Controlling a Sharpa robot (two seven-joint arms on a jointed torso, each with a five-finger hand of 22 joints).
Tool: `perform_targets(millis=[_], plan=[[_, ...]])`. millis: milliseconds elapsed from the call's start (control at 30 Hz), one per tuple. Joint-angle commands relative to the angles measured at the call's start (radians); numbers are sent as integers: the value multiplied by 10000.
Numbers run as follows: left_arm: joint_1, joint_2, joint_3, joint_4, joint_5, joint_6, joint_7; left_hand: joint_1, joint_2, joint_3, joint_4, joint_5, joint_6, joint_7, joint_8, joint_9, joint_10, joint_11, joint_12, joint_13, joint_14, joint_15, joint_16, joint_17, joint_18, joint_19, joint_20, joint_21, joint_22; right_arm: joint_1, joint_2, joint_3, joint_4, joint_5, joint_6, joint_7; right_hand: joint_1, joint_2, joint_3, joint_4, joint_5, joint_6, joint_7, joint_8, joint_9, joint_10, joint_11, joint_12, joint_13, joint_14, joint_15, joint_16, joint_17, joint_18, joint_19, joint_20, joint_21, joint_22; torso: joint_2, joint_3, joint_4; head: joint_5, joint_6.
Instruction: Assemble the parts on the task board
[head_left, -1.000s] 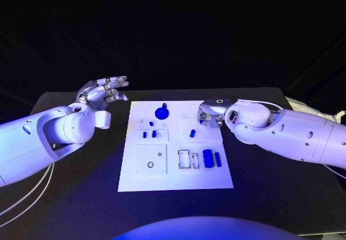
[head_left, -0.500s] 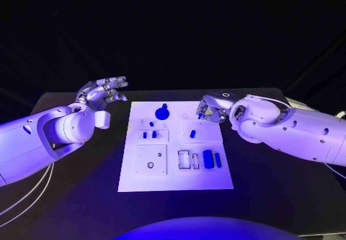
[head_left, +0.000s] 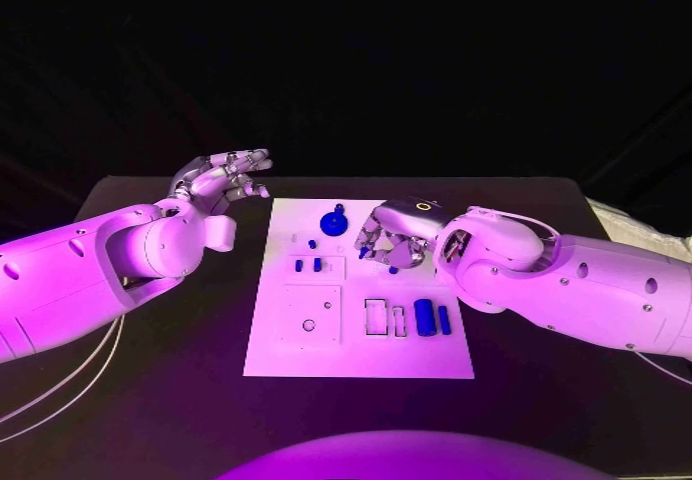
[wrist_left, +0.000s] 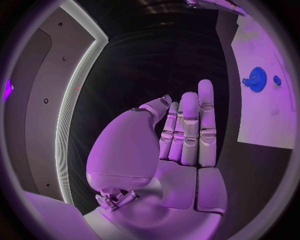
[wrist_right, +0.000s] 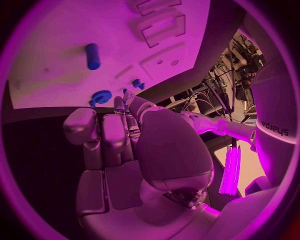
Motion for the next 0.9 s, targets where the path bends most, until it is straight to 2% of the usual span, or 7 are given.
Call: perform_targets(millis=[33, 200, 300, 333, 367, 600, 900], plan=[[-15, 56, 5, 39, 40, 272, -27, 68, 8, -12, -58, -27, -26, -1, 59, 1, -50, -4, 51, 6, -89, 7, 32, -9, 113, 57, 9, -63, -7, -191, 216, -30, 85, -211, 0, 199, -80, 4, 68, 8, 36, 19, 85, 9, 8, -3, 70, -56, 5, 344, -34, 47, -14, 52, 47, 2, 51, -7, 1, -21, -20, 194, -19], [-39, 131, 2, 19, 40, 304, -62, 69, 7, -14, -62, -27, -31, 3, 59, 0, -55, -1, 54, 6, -91, 8, 33, -10, 113, 58, 8, -66, -10, -603, 747, -72, -111, -471, 78, 336, -92, 1, 136, -30, 41, 5, 109, -2, 10, -3, 91, -78, 5, 338, -20, 50, -23, 52, 45, 13, 51, -9, 14, -2, -17, 286, -84], [-45, 148, 0, 27, 40, 314, -85, 69, 7, -14, -62, -27, -31, 3, 59, 0, -55, -1, 54, 6, -91, 8, 33, -10, 113, 58, 8, -66, -10, -819, 963, -95, -276, -582, 156, 384, -106, -2, 191, -62, 45, -2, 129, -9, 13, -1, 108, -94, 6, 334, -8, 57, -27, 52, 45, 23, 53, -8, 5, -20, 9, 318, -117], [-46, 150, -1, 31, 40, 315, -88, 69, 7, -14, -62, -27, -31, 3, 59, 0, -55, -1, 54, 6, -91, 8, 33, -10, 113, 58, 8, -66, -10, -877, 1026, -101, -329, -623, 187, 395, -108, -2, 205, -70, 49, -4, 133, -10, 14, 0, 112, -98, 7, 334, -5, 62, -23, 52, 44, 25, 53, -10, 10, -2, -8, 347, -123], [-47, 152, -2, 34, 40, 316, -91, 69, 7, -14, -62, -27, -31, 3, 59, 0, -55, -1, 54, 6, -91, 8, 33, -10, 113, 58, 8, -66, -10, -938, 1094, -108, -388, -669, 232, 404, -108, -2, 206, -71, 49, -4, 134, -10, 14, 0, 112, -98, 7, 334, -5, 62, -23, 52, 44, 25, 53, -10, 10, -2, -8, 358, -124], [-49, 154, -5, 39, 40, 296, -116, 70, 7, -14, -62, -27, -32, 3, 59, 0, -56, -1, 55, 6, -91, 8, 33, -11, 113, 58, 8, -67, -11, -1117, 1353, -130, -619, -764, 481, 440, -141, -7, 261, -97, 54, -12, 152, -16, 18, -2, 130, -116, 7, 330, 8, 71, -25, 55, 38, 37, 48, -22, 15, 10, -19, 418, -164], [-49, 162, -8, 51, 31, 287, -133, 82, 2, -19, -81, -27, -45, 9, 60, -4, -71, 4, 66, 4, -98, 11, 35, -16, 110, 62, 8, -77, -19, -1167, 1497, -135, -674, -809, 572, 402, -159, -13, 285, -109, 56, -16, 162, -18, 19, -8, 138, -127, 6, 327, 14, 70, -34, 55, 36, 42, 48, -23, 11, 16, -19, 462, -238]])
